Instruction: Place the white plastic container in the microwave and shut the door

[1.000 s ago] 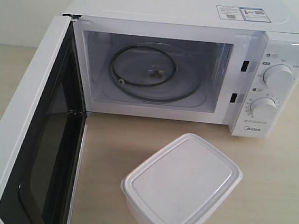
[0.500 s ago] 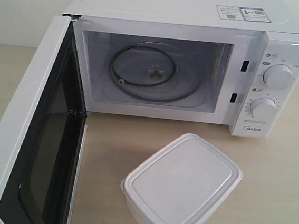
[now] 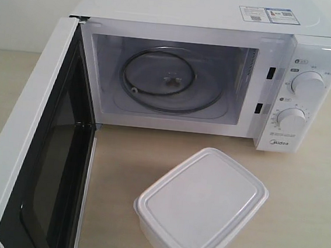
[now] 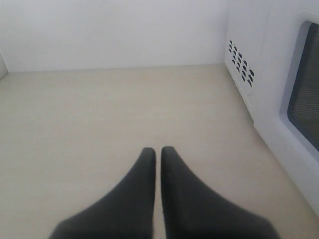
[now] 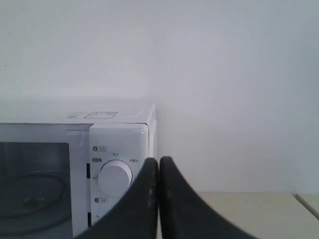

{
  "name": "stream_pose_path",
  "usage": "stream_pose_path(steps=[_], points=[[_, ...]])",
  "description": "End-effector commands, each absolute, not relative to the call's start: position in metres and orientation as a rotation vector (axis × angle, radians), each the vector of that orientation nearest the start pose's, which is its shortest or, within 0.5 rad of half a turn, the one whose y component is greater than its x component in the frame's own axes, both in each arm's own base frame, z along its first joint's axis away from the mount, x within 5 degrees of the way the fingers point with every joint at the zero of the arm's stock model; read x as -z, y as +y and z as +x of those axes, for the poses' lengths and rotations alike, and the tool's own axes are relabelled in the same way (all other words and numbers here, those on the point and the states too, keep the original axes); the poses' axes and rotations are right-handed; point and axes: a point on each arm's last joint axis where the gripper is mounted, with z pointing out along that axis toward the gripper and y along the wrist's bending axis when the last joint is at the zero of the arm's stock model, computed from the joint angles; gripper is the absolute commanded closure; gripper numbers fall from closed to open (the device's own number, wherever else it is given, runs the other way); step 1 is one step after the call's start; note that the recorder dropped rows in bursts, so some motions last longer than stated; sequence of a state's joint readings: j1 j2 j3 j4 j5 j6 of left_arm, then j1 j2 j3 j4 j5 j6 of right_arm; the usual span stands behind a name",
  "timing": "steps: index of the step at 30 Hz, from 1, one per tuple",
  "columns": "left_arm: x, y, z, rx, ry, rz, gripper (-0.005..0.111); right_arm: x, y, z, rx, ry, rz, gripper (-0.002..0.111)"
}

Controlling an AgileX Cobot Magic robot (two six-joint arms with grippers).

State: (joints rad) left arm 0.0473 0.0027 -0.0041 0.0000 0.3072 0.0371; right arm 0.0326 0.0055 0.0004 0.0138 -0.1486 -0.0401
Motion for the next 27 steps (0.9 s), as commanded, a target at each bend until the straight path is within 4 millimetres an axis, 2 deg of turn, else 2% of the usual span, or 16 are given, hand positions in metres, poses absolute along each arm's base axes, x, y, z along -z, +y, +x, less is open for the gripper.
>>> stream_pose_path(steps=[1,6,13,27], points=[[-0.185,0.002,0.054,-0.051,1.791,-0.020,0.102,-0.230,0.001,0.053,0.014,1.305,-0.047,0.109],[-0.185,0.002,0.054,-0.051,1.791,-0.020,0.102,-0.254,0.002,0.057,0.019,1.302,-0.050,0.109],[-0.185,0.002,0.054,-0.051,1.791,-0.020,0.102,-0.277,0.002,0.078,0.055,1.343,-0.081,0.109],[-0.185,0.002,0.054,-0.051,1.791,-0.020,0.102,-0.283,0.002,0.081,0.007,1.308,-0.040,0.109]])
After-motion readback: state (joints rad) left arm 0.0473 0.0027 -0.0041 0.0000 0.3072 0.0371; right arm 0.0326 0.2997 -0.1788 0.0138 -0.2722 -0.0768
